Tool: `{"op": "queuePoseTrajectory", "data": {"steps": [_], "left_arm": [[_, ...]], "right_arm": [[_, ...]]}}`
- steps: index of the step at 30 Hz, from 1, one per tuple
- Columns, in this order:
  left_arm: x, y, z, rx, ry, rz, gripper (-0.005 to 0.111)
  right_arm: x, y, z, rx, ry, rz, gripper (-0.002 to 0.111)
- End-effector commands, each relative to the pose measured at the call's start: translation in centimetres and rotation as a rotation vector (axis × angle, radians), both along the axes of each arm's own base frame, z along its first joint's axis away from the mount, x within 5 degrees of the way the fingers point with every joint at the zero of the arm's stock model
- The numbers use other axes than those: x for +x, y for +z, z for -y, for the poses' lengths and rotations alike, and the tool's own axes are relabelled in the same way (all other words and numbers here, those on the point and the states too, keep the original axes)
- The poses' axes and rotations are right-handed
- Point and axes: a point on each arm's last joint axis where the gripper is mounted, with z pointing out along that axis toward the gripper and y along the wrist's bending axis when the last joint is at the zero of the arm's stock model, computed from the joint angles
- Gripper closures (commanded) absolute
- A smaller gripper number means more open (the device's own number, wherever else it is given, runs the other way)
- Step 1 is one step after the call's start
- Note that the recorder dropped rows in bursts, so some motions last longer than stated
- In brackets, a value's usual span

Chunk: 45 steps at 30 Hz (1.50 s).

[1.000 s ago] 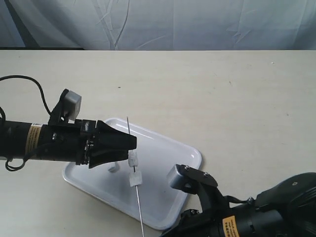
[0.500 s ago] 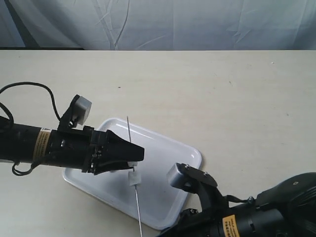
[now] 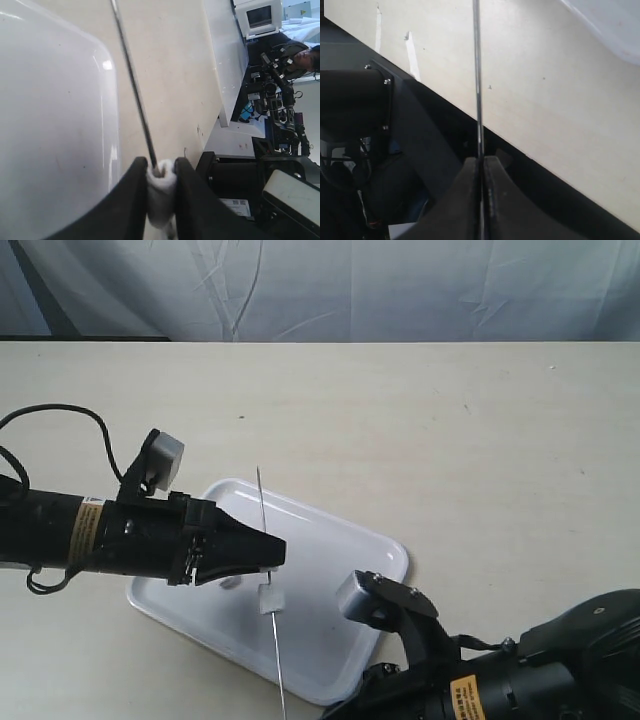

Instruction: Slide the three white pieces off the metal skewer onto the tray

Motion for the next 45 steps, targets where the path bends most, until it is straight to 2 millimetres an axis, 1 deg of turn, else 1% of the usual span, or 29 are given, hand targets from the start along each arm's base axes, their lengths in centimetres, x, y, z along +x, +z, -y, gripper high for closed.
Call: {"op": "queuePoseTrajectory", "data": {"steps": [1, 8, 16, 19, 22, 30, 36, 40, 43, 45], "left_arm": [[-0.1, 0.2, 0.1, -0.011, 0.013, 0.007, 0.099], [0.5, 0.5, 0.1, -0.036, 0.08, 0.003, 0.099], [1.8, 1.2, 0.3, -0.064, 0.121, 0.033, 0.099], [2.7, 1.6, 0.0, -0.077, 0.157, 0.049, 0.099], [3.6, 1.9, -1.0, -0.083, 0.197, 0.066, 0.099], [5.2, 2.4, -3.6, -0.101, 0.302, 0.081, 0.099], [6.2, 2.5, -5.6, -0.121, 0.413, 0.082, 0.099], [6.5, 2.5, -6.6, -0.119, 0.453, 0.084, 0.099], [6.2, 2.0, -7.1, -0.052, 0.417, 0.082, 0.099], [5.7, 0.8, -7.4, 0.08, 0.364, 0.072, 0.099]], "right_arm": [[0.0, 0.1, 0.0, 0.007, 0.019, 0.021, 0.109], [-0.1, 0.0, 0.1, -0.002, 0.032, 0.029, 0.109], [-0.1, -0.1, 0.2, -0.017, 0.048, 0.046, 0.109], [-0.1, -0.1, 0.2, -0.016, 0.049, 0.046, 0.109], [-0.2, -0.1, 0.2, -0.013, 0.058, 0.046, 0.109], [-0.3, -0.2, 0.3, -0.027, 0.069, 0.037, 0.109], [-0.3, -0.1, 0.3, -0.022, 0.075, 0.035, 0.109], [-0.3, -0.1, 0.3, -0.022, 0.074, 0.034, 0.109], [-0.3, -0.1, 0.3, -0.022, 0.072, 0.033, 0.109], [-0.3, -0.1, 0.2, -0.021, 0.07, 0.032, 0.109]]}}
